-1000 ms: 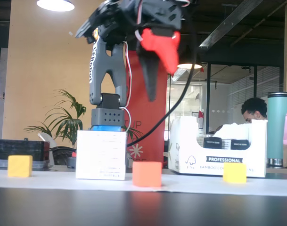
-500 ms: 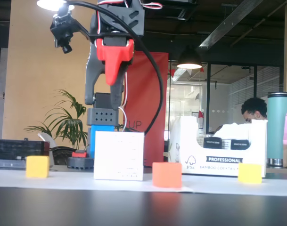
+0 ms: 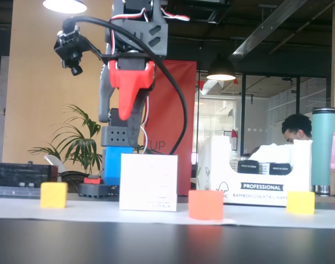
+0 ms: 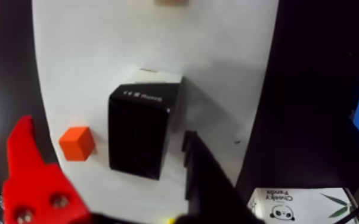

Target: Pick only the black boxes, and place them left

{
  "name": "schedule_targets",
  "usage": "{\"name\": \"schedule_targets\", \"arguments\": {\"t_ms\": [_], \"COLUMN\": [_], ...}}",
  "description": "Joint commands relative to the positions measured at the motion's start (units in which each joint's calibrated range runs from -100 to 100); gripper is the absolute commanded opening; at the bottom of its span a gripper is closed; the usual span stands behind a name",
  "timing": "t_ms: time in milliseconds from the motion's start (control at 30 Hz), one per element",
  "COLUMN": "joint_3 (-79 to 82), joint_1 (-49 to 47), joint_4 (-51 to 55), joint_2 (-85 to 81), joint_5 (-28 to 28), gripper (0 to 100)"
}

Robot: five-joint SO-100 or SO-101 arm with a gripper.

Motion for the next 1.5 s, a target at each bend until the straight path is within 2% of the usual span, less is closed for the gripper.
{"name": "schedule_targets", "arguments": {"t_ms": [0,233,500,567,700,767,1133,1467], "joint_3": [-3.15,-8.91,-8.38,-7.93,-7.85,-7.76,-12.54,-17.33], "joint_1": [0.32,-4.36,-10.86,-12.33,-12.85,-13.80,-20.56,-33.12], "joint_4": [-3.06,-6.16,-6.32,-6.40,-6.40,-6.40,-5.76,-5.60], "joint_2": [1.19,9.72,13.36,13.36,13.36,13.36,9.25,-5.29], "joint_5": [-1.55,-2.44,-2.55,-3.28,-6.13,-6.81,-6.28,3.03], "gripper": [47,47,45,38,16,11,11,10]}}
